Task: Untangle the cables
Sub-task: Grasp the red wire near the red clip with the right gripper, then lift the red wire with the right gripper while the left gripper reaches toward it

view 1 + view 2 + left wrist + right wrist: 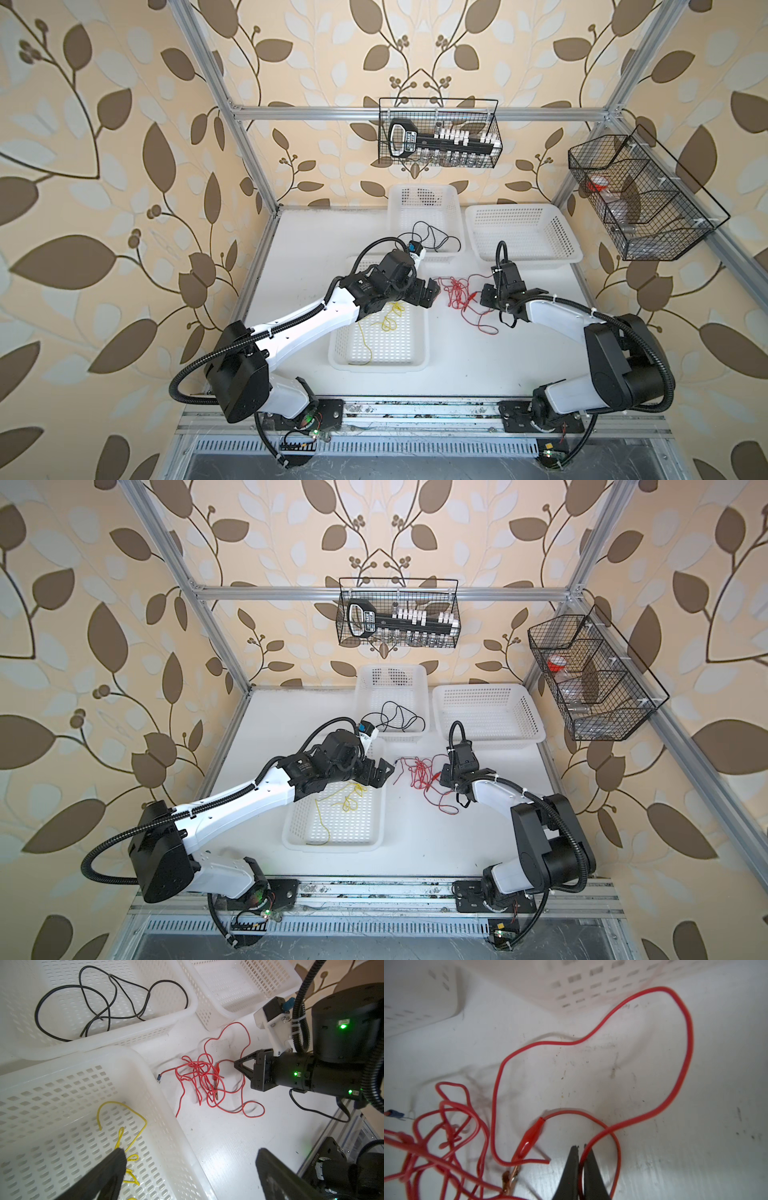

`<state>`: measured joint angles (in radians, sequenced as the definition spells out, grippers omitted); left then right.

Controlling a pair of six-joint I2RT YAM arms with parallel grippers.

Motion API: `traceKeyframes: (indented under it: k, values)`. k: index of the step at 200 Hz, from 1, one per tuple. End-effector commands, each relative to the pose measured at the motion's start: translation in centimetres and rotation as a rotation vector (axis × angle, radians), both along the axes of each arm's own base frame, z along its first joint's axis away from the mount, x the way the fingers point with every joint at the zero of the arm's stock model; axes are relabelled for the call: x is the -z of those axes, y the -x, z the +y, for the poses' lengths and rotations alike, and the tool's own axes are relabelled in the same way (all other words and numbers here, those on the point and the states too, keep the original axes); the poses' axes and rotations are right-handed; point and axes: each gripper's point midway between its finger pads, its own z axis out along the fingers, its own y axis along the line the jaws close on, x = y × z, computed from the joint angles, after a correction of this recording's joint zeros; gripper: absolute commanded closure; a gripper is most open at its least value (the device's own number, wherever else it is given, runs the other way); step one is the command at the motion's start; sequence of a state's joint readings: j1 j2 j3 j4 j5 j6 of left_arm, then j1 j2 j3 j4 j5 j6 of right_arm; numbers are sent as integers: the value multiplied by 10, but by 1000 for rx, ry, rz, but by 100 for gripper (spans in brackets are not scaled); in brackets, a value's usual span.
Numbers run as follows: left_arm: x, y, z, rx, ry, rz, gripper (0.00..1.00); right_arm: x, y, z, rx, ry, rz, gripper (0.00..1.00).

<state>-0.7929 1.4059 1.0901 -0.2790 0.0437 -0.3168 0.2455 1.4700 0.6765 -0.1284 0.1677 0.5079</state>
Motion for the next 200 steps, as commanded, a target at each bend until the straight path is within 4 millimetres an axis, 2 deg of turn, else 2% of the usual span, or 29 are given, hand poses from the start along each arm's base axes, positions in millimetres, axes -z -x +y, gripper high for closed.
traceKeyframes:
  k: [1,16,41,82,112,128,161,200]
  values:
    - [-3,1,-1,-2,10,-17,1,-10,-5,2,-4,-22,-49,100]
    - [-3,1,0,-2,6,-19,1,-22,-4,-1,-1,-9,-75,100]
    - [-2,1,0,-4,4,-21,1,-57,1,-13,25,33,-159,100]
    - [-3,0,-1,-4,16,-29,1,-138,17,-29,61,56,-364,100]
    - [-3,-1,-2,-4,17,-29,1,-193,32,-33,48,53,-486,100]
    - [-2,-1,-2,-4,17,-30,1,-218,38,-28,8,31,-553,100]
    - [-3,-3,-2,-13,19,-34,1,-262,47,3,-157,-87,-691,100]
    - [-19,2,-12,38,80,-68,1,-289,48,33,-288,-202,-751,100]
